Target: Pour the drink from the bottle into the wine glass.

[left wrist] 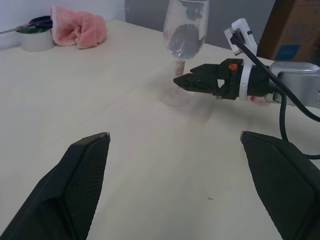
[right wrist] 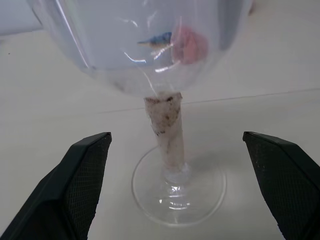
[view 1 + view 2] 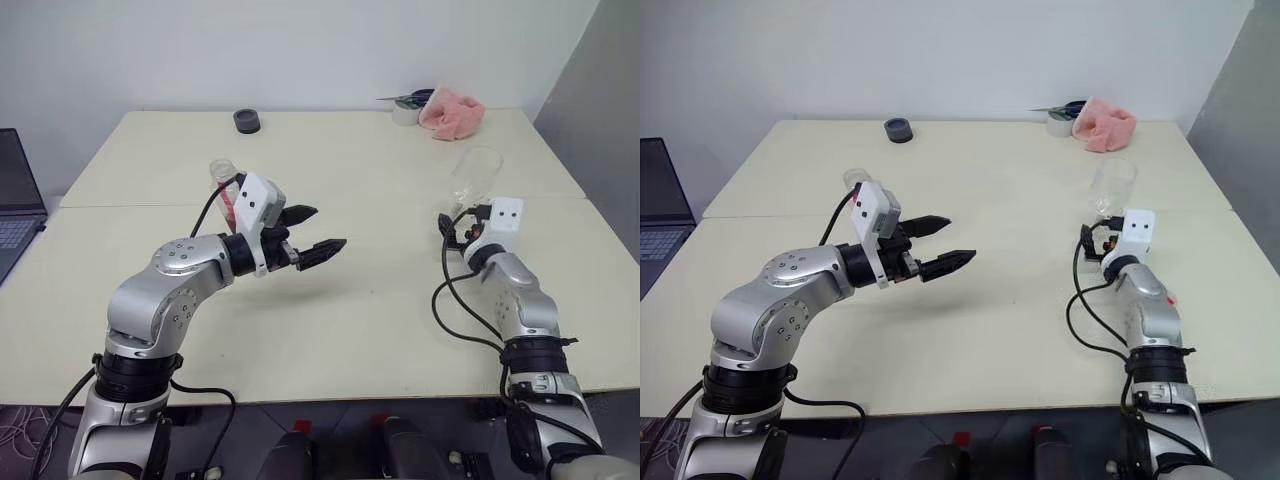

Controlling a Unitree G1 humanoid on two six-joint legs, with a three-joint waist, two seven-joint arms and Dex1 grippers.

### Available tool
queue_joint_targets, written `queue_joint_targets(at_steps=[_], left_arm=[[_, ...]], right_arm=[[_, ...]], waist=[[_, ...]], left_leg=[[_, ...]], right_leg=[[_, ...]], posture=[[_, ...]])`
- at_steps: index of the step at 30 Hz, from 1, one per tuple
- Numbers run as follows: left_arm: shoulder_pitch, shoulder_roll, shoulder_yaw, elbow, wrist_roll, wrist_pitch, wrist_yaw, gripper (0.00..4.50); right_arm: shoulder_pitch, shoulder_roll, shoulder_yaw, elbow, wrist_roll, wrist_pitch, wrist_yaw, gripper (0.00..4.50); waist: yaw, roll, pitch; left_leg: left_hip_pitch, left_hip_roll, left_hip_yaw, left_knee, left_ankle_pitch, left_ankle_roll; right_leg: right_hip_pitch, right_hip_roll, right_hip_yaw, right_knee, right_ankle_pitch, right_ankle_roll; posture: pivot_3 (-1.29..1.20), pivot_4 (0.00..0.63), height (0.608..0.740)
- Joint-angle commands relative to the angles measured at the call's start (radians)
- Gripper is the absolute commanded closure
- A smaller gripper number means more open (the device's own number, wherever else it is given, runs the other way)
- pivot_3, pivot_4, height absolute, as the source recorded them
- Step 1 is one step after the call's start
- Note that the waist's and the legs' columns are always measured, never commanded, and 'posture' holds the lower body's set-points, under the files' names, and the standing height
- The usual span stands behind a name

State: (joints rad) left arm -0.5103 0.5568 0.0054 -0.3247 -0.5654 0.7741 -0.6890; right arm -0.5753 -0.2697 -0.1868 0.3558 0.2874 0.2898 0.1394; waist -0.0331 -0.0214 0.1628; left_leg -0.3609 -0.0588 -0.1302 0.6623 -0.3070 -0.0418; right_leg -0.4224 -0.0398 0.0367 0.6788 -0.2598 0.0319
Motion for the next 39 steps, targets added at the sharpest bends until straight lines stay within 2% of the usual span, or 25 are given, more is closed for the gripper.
queue_joint_targets(at_steps=[1, 13, 16, 23, 27, 34, 37, 39], left_arm=[[-0.011, 0.003, 0.019, -0.026, -0.002, -0.019, 0.002, 0.04], [-0.023, -0.010, 0.010, -0.020, -0.002, -0.017, 0.004, 0.04], [-0.024, -0.010, 0.012, -0.021, -0.001, -0.016, 0.006, 0.00], [-0.009, -0.007, 0.016, -0.041, -0.007, -0.007, 0.014, 0.00], [0.007, -0.006, 0.010, -0.056, -0.012, -0.002, 0.013, 0.00], [0.121, 0.051, 0.058, -0.127, -0.045, 0.030, 0.000, 0.00], [0.314, 0.034, 0.152, -0.215, -0.038, 0.011, 0.073, 0.00], [0.433, -0.010, 0.219, -0.273, -0.012, 0.017, 0.177, 0.00]], right_arm=[[-0.036, -0.001, -0.018, 0.037, -0.010, -0.051, 0.015, 0.00], [-0.194, 0.004, -0.040, 0.378, -0.023, -0.246, 0.077, 0.00], [-0.214, 0.004, -0.046, 0.425, -0.028, -0.283, 0.084, 0.56], [-0.207, 0.011, -0.054, 0.430, -0.020, -0.330, 0.106, 3.00], [-0.194, 0.004, -0.015, 0.408, -0.065, -0.364, 0.123, 4.31], [-0.225, 0.021, 0.109, 0.327, -0.162, -0.397, 0.182, 4.32], [-0.280, 0.067, 0.163, 0.343, -0.198, -0.401, 0.200, 4.32], [-0.317, 0.103, 0.176, 0.379, -0.204, -0.406, 0.201, 4.32]], waist=[[0.000, 0.000, 0.000], [-0.005, 0.000, 0.000], [-0.008, 0.000, 0.000], [-0.012, 0.000, 0.000], [-0.014, 0.000, 0.000], [-0.035, 0.001, 0.000], [-0.050, 0.001, 0.000], [-0.055, 0.002, 0.000]], left_leg=[[0.000, 0.000, 0.000, 0.000, 0.000, 0.000], [0.000, 0.000, 0.001, 0.000, 0.000, 0.000], [0.000, 0.000, 0.001, 0.000, 0.000, 0.000], [0.000, 0.000, 0.001, 0.000, 0.000, 0.000], [0.000, 0.000, 0.001, 0.000, 0.000, 0.000], [0.000, 0.001, 0.002, -0.001, 0.000, 0.000], [0.000, 0.002, 0.002, -0.001, 0.000, 0.000], [0.001, 0.002, 0.004, -0.002, -0.001, -0.001]], right_leg=[[0.000, 0.000, 0.000, 0.000, 0.000, 0.000], [0.000, 0.000, 0.000, 0.000, 0.000, 0.000], [0.000, 0.000, 0.000, 0.000, 0.000, 0.000], [0.000, 0.000, 0.001, 0.000, 0.000, 0.000], [0.000, 0.000, 0.001, 0.000, 0.000, 0.000], [-0.002, 0.000, 0.003, 0.001, 0.000, 0.000], [-0.003, 0.000, 0.003, 0.001, 0.000, 0.000], [-0.004, 0.000, 0.006, 0.001, 0.000, -0.001]], posture=[[0.00, 0.150, 0.740], [0.00, 0.150, 0.740], [0.00, 0.150, 0.740], [0.00, 0.150, 0.740], [0.00, 0.150, 0.740], [0.00, 0.150, 0.740], [0.00, 0.150, 0.740], [0.00, 0.150, 0.740]])
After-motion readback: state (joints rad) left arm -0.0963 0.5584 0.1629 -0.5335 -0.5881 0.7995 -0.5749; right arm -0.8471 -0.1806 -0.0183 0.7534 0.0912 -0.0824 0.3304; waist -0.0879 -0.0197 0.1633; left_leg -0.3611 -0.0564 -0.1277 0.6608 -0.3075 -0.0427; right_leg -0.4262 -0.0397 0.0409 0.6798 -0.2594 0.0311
